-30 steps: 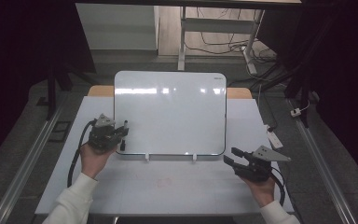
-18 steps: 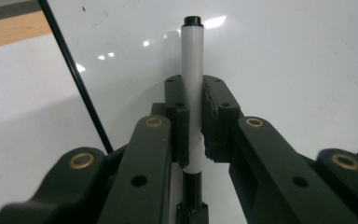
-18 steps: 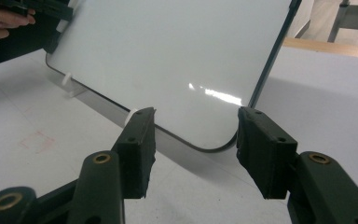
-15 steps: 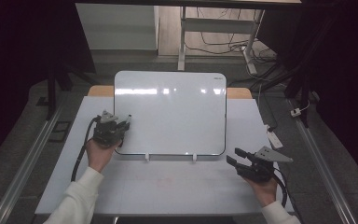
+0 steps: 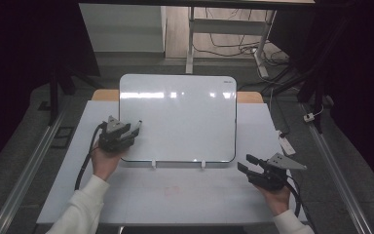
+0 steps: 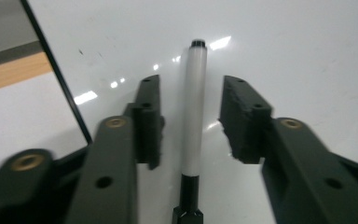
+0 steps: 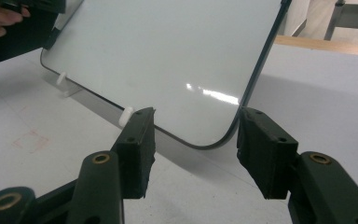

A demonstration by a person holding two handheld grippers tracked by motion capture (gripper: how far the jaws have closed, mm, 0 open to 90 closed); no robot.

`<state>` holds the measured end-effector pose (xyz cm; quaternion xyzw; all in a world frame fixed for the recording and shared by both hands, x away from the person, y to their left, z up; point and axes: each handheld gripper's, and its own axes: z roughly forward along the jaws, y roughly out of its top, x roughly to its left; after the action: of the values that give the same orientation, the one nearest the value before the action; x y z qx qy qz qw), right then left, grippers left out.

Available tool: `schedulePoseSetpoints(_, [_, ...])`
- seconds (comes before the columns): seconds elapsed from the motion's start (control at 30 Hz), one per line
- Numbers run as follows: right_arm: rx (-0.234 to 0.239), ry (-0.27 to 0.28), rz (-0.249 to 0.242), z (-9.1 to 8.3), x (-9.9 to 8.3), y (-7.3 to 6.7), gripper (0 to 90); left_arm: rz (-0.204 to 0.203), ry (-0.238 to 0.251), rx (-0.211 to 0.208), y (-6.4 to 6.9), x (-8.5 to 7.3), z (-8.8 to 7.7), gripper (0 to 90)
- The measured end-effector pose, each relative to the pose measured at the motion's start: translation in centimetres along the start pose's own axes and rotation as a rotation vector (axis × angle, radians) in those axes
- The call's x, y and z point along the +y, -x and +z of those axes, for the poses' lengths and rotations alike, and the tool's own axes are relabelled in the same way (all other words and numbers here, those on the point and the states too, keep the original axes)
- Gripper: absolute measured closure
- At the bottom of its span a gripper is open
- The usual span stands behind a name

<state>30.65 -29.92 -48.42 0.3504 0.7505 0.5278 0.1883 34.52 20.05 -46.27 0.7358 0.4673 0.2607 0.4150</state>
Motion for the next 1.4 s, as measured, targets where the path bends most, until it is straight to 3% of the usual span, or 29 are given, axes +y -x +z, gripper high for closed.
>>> schedulePoseSetpoints(0.07, [0.002, -0.009, -0.013, 0.0, 0.0, 0.1, 45.7, -0.007, 0.001, -0.040, -0.2, 0.0, -0.7, 48.4])
schedulePoseSetpoints(0.17, [0.000, -0.019, -0.034, 0.0, 0.0, 0.2, 45.4, -0.027, 0.000, -0.103, -0.4, -0.5, -1.8, 44.9])
schedulePoseSetpoints(0.3, [-0.004, -0.041, -0.083, 0.0, -0.2, 0.3, 45.0, -0.026, -0.038, -0.171, -0.2, -1.7, -3.2, 39.1])
schedulePoseSetpoints(0.43, [-0.007, -0.062, -0.130, 0.0, -0.4, 0.3, 44.5, -0.023, -0.066, -0.216, -0.1, -3.4, -4.6, 36.2])
schedulePoseSetpoints(0.7, [-0.006, -0.084, -0.129, 0.1, -0.8, 0.8, 43.5, -0.045, -0.103, -0.271, 0.2, -7.0, -6.5, 33.0])
schedulePoseSetpoints(0.93, [-0.027, -0.127, -0.167, 0.4, -1.4, 0.9, 43.3, -0.057, -0.134, -0.272, 0.4, -9.2, -6.4, 31.7])
schedulePoseSetpoints(1.07, [-0.030, -0.160, -0.190, 0.7, -1.8, 0.9, 42.9, -0.038, -0.132, -0.271, 0.8, -9.1, -6.2, 31.0])
schedulePoseSetpoints(1.4, [-0.020, -0.161, -0.198, 0.9, -1.9, 0.7, 41.5, -0.023, -0.126, -0.268, 0.9, -9.1, -6.1, 28.6])
